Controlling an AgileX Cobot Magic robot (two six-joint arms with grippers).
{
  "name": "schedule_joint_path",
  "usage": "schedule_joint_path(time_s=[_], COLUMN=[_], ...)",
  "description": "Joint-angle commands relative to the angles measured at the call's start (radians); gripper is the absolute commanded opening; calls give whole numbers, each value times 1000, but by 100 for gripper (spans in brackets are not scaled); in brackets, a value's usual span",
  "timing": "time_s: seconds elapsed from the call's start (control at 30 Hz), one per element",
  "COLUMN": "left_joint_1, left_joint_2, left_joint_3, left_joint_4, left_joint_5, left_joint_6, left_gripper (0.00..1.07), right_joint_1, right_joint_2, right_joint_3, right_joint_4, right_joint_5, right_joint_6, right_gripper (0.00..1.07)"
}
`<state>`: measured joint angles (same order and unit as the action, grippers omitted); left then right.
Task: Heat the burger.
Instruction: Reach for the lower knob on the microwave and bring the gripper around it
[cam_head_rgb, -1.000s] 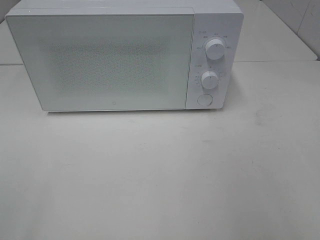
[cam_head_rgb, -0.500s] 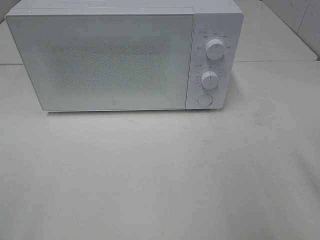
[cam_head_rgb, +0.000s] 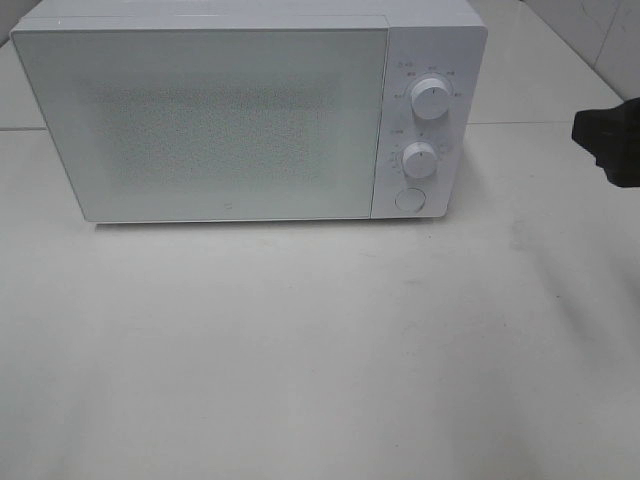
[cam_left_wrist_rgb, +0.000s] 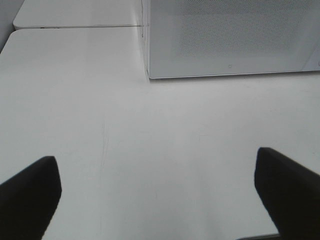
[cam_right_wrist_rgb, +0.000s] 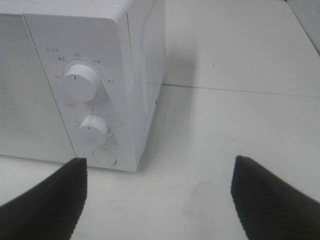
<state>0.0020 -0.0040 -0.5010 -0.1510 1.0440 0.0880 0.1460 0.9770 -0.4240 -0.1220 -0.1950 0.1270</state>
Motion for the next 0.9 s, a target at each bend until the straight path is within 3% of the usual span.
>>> schedule_joint_path(time_s=[0.03, 0.3, 0.47, 0.57, 0.63, 0.9], left_joint_1=[5, 5, 5, 5, 5, 5], left_joint_2=[-28, -28, -28, -28, -28, -28], left_joint_3=[3, 3, 3, 3, 3, 3], left_joint_4=[-8, -8, -8, -8, -8, -8], left_joint_5=[-8, -8, -8, -8, -8, -8], left_joint_6=[0, 0, 0, 0, 0, 0], left_gripper=[101, 101, 101, 101, 101, 101], right_joint_1=[-5, -5, 55, 76, 181, 294], right_joint_2=[53, 220, 378, 401, 483, 599], right_joint_3=[2, 3, 23, 32, 54, 54], right_joint_4=[2, 7, 184, 219, 362, 604], right_joint_5=[-111, -326, -574, -629, -783, -922], right_joint_6=[1, 2, -150, -193, -284, -313], right_gripper=[76, 76, 76, 76, 76, 76])
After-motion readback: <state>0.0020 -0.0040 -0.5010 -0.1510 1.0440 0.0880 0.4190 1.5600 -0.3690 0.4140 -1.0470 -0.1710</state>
